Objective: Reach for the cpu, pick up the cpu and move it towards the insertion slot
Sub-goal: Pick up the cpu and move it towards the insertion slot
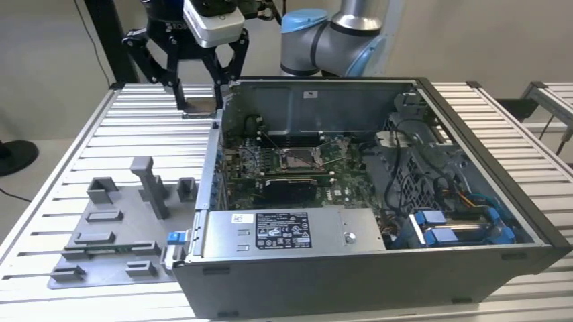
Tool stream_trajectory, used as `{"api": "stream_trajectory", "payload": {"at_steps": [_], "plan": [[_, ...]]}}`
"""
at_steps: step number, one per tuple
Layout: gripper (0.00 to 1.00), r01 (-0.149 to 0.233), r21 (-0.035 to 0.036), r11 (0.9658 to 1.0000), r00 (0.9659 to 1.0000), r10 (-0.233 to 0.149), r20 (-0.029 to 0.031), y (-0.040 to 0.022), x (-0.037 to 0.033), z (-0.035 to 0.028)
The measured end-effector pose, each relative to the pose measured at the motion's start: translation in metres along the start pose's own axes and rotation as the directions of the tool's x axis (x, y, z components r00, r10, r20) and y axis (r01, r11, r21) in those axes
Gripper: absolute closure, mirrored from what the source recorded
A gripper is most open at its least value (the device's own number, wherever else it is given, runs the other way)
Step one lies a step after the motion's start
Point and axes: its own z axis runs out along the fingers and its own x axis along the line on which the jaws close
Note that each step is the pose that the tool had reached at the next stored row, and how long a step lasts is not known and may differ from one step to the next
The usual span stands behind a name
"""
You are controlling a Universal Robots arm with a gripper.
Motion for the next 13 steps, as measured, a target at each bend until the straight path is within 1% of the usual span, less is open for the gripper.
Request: {"api": "stream_trajectory", "payload": {"at_steps": [13], "plan": [[1.0,0.0,0.0,1.0,1.0,0.0,0.0001,0.0023,-0.022,0.0001]]}}
